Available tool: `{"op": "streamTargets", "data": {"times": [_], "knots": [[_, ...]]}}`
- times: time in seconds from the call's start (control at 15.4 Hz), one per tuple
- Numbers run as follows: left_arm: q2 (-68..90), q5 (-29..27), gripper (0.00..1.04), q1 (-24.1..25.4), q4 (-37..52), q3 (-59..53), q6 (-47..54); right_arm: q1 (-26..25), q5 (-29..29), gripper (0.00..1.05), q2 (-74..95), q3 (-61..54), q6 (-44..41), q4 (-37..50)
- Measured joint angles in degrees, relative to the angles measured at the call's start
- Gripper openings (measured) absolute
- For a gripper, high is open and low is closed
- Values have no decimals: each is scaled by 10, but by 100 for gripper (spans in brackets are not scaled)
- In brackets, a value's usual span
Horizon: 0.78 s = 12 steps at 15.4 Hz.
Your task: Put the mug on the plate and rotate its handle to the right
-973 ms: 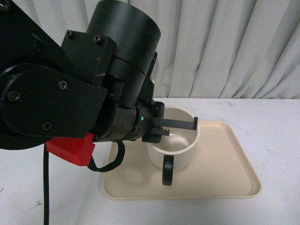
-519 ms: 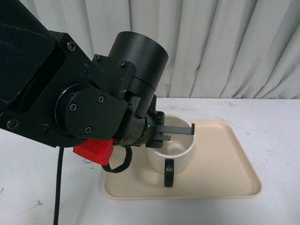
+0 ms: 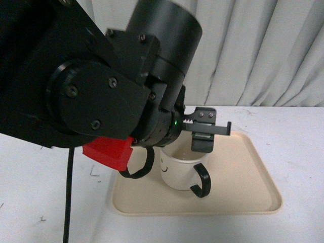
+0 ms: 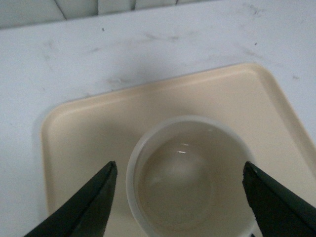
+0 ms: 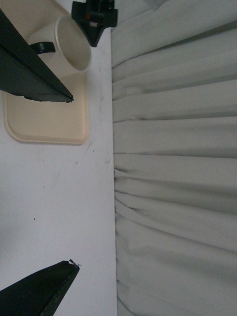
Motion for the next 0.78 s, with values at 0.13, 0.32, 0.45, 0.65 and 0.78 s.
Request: {"op": "streamTargets", "data": {"times": [0.13, 0.32, 0.45, 0.65, 0.78], "knots": [[-106, -28, 100, -7, 98, -73, 48, 0, 0, 98, 0, 0, 0, 0], [-296, -89, 90, 12, 347, -228, 162, 0, -1, 98, 0, 0, 0, 0], [-346, -150, 68, 53, 339, -321, 154, 0, 0, 98, 0, 0, 0, 0], [-468, -86, 30, 133, 349, -436, 148, 0, 0, 98, 0, 0, 0, 0], [-520, -42, 5, 173, 334, -493, 148, 0, 0, 98, 0, 0, 0, 0]]}}
